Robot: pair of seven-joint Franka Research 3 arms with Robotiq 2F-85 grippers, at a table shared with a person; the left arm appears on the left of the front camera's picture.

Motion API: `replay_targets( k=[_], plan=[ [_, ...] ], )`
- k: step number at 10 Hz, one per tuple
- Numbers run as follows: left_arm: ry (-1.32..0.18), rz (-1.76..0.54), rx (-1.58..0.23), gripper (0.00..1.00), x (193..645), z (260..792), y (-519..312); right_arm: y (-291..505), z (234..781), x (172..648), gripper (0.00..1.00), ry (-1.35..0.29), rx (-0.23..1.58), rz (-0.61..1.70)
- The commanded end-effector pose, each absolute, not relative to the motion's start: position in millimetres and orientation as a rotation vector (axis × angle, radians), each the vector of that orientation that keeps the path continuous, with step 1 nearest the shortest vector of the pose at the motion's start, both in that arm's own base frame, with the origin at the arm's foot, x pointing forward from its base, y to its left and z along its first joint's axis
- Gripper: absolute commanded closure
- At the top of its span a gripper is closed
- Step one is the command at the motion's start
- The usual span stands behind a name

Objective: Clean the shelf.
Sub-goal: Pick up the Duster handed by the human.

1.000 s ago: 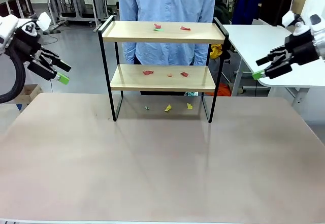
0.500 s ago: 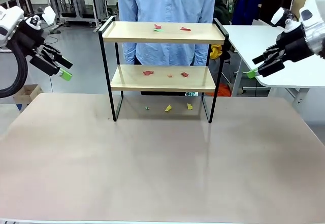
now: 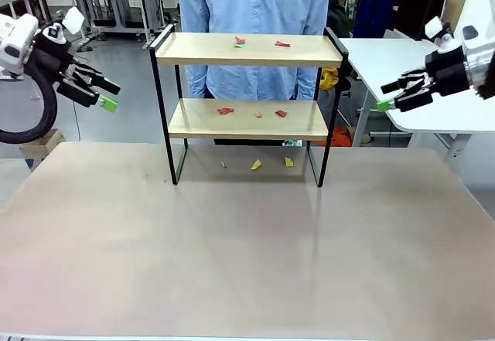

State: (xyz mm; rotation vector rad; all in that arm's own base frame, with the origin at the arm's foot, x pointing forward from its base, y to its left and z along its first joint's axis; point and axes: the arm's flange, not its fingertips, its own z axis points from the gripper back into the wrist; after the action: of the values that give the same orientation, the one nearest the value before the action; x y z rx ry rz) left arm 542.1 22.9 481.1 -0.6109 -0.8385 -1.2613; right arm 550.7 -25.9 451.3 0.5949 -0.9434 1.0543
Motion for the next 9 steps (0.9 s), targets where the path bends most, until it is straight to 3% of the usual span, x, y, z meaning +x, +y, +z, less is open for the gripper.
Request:
replay_targets(
  k=[1, 5, 6, 7, 9],
  plan=[
    [-0.925, -1.325, -0.744, 0.0, 577.7, 456.8, 46.5, -64.7, 426.4, 591.5, 0.0, -0.998, 0.694, 1.103],
    [-1.191, -1.399, -0.83, 0.0, 604.0, 395.5, 79.8, -97.7, 390.1, 618.0, 0.0, -1.087, 0.756, 1.129],
    [-1.176, -1.324, -0.894, 0.0, 600.4, 406.2, 79.4, -94.7, 389.0, 602.3, 0.0, -1.005, 0.755, 1.107],
    [-1.101, -1.385, -0.792, 0.0, 597.4, 391.7, 79.9, -94.7, 389.0, 602.3, 0.0, -1.005, 0.755, 1.107],
    [-1.143, -1.363, -0.832, 0.0, 600.3, 387.3, 84.5, -100.1, 381.0, 609.4, 0.0, -1.012, 0.764, 1.115]
  ],
)
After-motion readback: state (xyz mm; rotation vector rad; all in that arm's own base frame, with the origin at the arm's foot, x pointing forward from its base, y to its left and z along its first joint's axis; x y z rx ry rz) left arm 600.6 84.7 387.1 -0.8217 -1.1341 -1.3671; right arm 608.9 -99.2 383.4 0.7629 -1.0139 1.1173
